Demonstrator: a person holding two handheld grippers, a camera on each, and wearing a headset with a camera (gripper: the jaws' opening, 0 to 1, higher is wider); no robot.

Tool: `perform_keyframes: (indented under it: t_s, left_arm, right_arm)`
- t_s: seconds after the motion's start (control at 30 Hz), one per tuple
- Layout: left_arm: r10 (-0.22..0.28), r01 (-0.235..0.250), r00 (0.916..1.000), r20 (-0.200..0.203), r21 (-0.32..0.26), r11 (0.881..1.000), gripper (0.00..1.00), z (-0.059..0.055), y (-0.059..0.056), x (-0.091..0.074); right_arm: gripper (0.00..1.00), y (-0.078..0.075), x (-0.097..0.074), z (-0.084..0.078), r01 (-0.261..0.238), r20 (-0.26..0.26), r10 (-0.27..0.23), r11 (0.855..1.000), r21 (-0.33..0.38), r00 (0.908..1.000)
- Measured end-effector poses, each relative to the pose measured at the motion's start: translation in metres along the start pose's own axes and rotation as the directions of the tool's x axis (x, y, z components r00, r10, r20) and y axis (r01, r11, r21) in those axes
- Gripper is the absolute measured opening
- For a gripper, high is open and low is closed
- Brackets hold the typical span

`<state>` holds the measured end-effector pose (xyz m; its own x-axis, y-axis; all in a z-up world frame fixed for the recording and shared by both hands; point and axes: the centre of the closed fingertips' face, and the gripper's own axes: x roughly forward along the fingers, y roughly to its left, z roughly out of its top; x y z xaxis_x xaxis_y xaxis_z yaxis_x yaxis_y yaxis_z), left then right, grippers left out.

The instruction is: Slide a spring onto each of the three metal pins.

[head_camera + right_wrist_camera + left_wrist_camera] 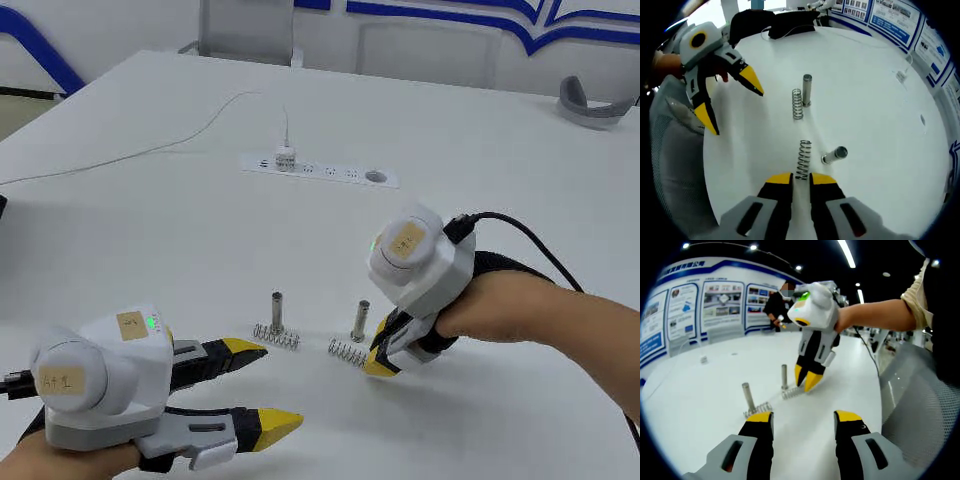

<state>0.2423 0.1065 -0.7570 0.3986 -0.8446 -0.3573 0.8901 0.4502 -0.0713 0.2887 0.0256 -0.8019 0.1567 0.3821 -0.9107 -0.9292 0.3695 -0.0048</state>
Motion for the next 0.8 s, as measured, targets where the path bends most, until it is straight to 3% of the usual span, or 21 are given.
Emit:
perform_keyframes:
  t_s: [0.43,0.8]
  left_arm:
    - [0.004,-0.004,1.0000,0.002,-0.003,1.000,0.49,-0.0011,0.0011,0.0002]
    - [0.003,-0.003,1.0000,-0.001,0.000,1.000,0.48,-0.0002,0.0005,0.0012]
  right_arm:
    - [0.12,-0.0017,0.0076,-0.0015,0.006,-0.019,-0.006,1.000,-0.001,0.9998]
    - [0.12,0.0036,0.0020,0.0002,0.005,-0.016,-0.005,0.999,-0.039,0.9999]
